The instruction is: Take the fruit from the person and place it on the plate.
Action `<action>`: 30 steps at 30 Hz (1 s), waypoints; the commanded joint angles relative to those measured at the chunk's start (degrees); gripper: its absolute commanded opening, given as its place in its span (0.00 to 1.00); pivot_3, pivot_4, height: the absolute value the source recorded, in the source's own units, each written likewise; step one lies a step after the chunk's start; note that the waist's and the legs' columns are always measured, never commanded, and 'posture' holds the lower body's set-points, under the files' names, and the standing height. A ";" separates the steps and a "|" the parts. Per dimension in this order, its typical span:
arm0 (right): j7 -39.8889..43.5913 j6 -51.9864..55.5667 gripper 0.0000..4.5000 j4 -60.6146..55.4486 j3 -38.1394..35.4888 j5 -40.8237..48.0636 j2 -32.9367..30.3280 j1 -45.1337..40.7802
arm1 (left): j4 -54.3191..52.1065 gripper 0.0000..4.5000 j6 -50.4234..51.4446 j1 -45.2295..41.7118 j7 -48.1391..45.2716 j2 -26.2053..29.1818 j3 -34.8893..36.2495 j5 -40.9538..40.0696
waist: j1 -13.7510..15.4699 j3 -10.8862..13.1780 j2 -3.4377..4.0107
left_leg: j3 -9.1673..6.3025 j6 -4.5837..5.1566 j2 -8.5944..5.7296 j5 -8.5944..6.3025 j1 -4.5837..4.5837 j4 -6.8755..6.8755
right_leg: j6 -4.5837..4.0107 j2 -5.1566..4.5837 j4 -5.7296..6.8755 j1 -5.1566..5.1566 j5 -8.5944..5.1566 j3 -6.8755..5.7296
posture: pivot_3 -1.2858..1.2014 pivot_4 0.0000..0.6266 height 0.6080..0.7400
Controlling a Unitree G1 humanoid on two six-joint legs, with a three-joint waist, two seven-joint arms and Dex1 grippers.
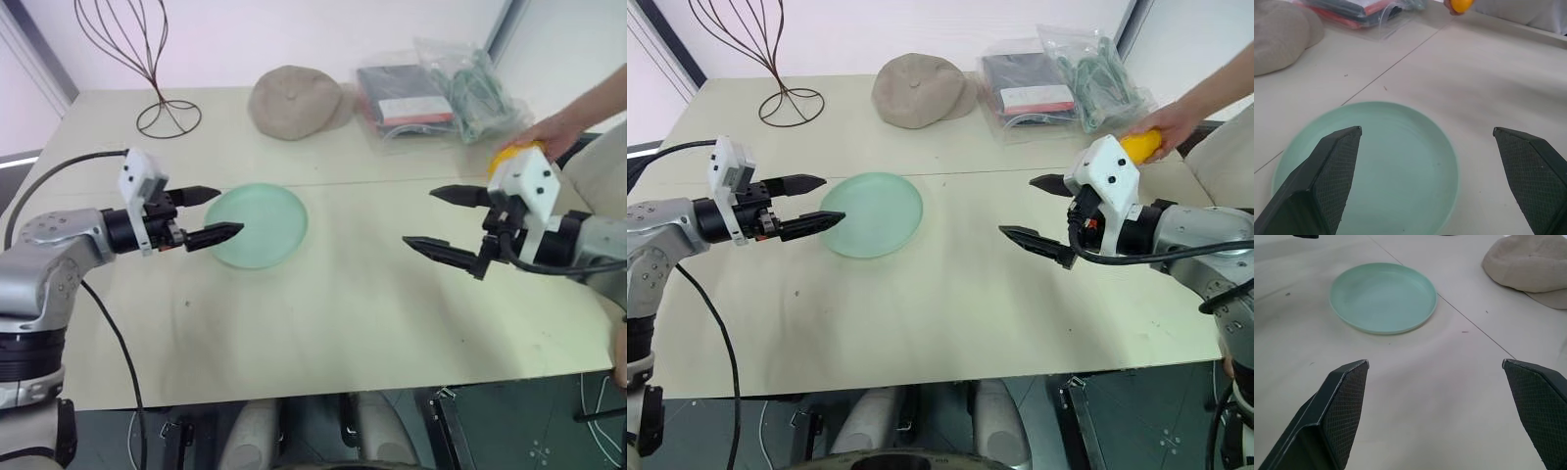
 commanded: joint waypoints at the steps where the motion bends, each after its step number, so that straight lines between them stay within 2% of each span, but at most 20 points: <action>1: 0.74 -1.64 0.99 0.16 -0.39 -0.66 -0.13 -1.52 | -2.02 1.00 0.23 0.38 1.00 0.62 2.19 -1.09 | 0.00 0.00 0.00 | 0.00 0.00 0.00 0.00 0.00 0.00 | 0.00 0.00 0.00 0.00 0.00 0.00 | 0.52 0.24 1.00; 12: 1.89 -2.44 0.99 1.74 2.74 -1.93 0.91 -4.28 | -3.26 1.00 1.70 2.42 0.96 2.01 4.93 -3.71 | -0.03 0.00 0.00 | 0.00 0.00 0.00 0.00 0.00 0.00 | 0.00 0.00 0.00 -0.01 0.00 0.00 | 0.52 0.24 1.00; 30: 1.73 -3.03 0.99 1.41 5.23 -3.28 3.07 -5.93 | 2.67 1.00 0.62 1.96 -0.90 5.38 7.40 -3.70 | -0.02 0.00 0.00 | 0.00 0.00 0.00 0.00 0.00 0.00 | -0.01 0.00 0.01 -0.01 0.00 -0.01 | 0.52 0.24 1.00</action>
